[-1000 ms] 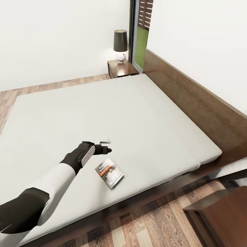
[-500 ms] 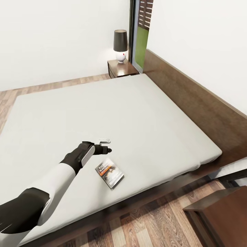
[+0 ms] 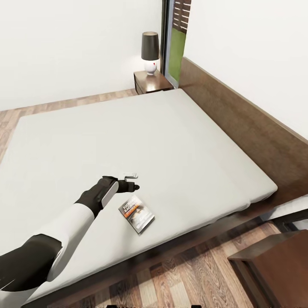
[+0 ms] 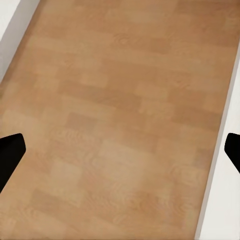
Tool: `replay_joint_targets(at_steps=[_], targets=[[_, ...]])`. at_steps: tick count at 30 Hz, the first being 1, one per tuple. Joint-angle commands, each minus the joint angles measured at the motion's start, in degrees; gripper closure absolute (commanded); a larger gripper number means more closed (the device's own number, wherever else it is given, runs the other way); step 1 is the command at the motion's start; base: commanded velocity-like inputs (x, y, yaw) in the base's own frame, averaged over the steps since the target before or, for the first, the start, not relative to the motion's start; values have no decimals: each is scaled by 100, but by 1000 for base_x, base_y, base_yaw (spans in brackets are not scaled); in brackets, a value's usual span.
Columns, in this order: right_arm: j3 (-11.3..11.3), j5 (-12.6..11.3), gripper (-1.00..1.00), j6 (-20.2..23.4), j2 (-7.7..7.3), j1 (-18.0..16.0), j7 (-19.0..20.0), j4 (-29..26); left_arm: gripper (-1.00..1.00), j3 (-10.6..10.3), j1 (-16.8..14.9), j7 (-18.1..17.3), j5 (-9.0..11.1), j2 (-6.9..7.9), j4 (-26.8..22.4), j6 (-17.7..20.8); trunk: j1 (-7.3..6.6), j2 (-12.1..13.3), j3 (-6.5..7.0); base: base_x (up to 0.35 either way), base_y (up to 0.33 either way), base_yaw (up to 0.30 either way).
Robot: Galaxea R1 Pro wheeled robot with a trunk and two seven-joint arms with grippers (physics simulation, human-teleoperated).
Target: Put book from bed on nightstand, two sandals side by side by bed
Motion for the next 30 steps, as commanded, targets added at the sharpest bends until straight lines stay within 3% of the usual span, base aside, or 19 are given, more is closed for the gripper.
replay_joint_targets(at_steps=[1, 30], targets=[[42, 6, -100, 17, -2, 2, 22, -10, -100, -9, -2, -15, -15, 0, -3, 22, 1, -3, -12, 0, 0, 0], [52, 16, -100, 19, -7, 136, 42, -9, -100, 4, -24, -15, -15, 10, 12, 43, 1, -3, -284, 0, 0, 0]])
